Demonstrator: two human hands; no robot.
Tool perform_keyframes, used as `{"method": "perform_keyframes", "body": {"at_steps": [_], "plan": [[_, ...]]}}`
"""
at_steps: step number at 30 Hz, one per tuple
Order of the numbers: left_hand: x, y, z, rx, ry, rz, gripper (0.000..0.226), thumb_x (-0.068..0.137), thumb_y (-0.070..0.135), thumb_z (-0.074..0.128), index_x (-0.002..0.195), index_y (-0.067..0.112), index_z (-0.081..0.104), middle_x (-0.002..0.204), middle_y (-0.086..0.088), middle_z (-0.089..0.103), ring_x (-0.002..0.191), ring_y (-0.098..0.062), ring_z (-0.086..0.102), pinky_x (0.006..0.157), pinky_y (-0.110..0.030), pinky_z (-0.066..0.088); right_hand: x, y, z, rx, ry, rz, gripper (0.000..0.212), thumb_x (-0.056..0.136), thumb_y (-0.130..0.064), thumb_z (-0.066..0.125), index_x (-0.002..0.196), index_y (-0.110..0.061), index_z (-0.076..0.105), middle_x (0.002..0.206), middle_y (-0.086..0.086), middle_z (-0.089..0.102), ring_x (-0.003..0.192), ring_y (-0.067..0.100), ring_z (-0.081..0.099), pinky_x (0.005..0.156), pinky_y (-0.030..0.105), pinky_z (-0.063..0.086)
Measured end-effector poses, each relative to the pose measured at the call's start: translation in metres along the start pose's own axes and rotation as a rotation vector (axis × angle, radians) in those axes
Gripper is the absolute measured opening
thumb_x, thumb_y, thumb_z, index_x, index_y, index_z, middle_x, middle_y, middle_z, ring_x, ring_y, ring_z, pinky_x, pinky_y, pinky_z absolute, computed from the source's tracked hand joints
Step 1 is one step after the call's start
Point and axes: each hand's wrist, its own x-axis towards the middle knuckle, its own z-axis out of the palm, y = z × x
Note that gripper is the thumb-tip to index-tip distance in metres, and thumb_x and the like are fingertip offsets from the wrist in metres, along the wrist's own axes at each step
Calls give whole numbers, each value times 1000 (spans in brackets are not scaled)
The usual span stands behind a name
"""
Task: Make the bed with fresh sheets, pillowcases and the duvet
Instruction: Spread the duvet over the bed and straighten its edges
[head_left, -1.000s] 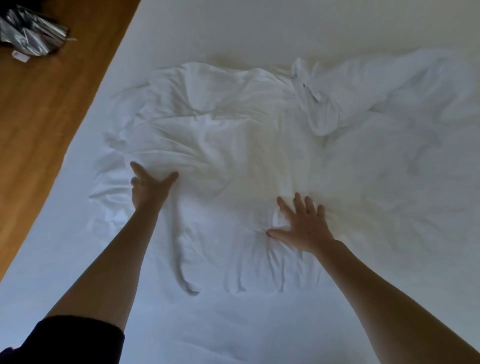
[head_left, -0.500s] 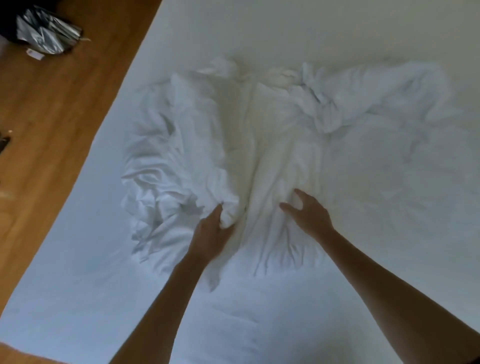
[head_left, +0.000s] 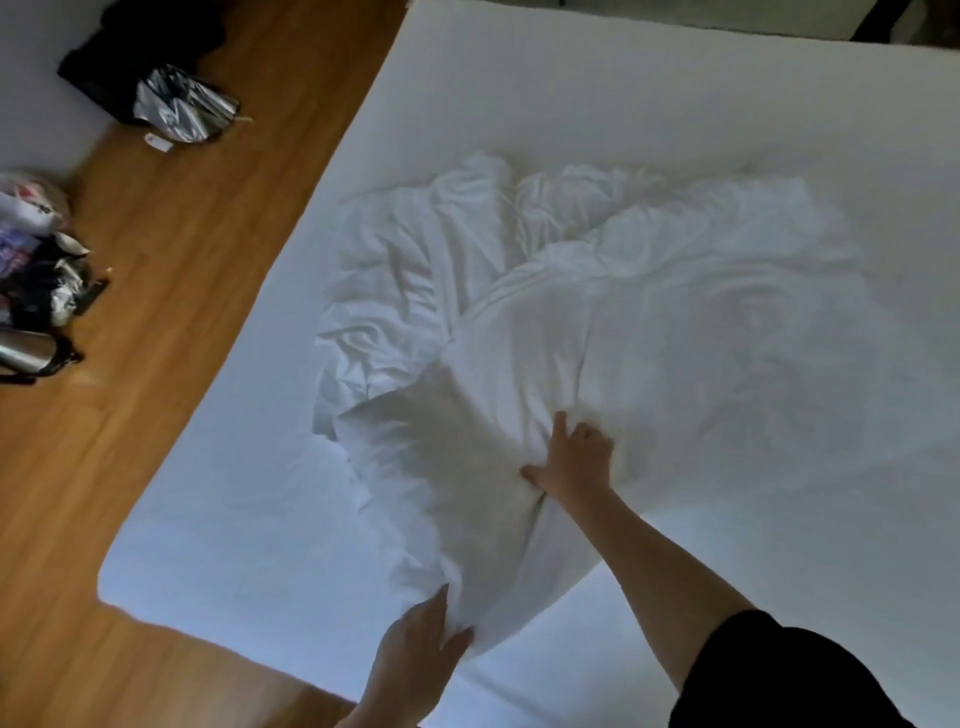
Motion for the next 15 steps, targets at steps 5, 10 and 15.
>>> {"method": "perform_keyframes", "body": {"at_steps": [5, 10, 15], "plan": [[22, -12, 2, 45, 101, -144, 35, 86, 51, 61, 108, 25, 58, 105, 13, 64, 98, -7, 63, 80, -21, 46, 34, 32, -2, -113, 246, -287, 99, 64, -59, 77, 141, -8, 40, 134, 26, 46, 128, 41, 41, 107, 57, 30], [64, 22, 3, -1, 651, -193, 38, 76, 37, 76, 89, 7, 54, 87, -7, 59, 84, -30, 58, 67, -36, 47, 81, 105, -28, -133, 209, -340, 103, 74, -68, 61, 152, -17, 15, 158, 14, 13, 145, 33, 10, 116, 49, 6], [150, 62, 2, 100, 761, 121, 48, 71, 23, 80, 107, 1, 57, 106, -19, 58, 98, -38, 56, 83, -43, 48, 115, 146, -52, -206, 196, -353, 113, 67, -81, 54, 150, -13, 18, 155, 12, 23, 145, 29, 11, 118, 43, 5]]}}
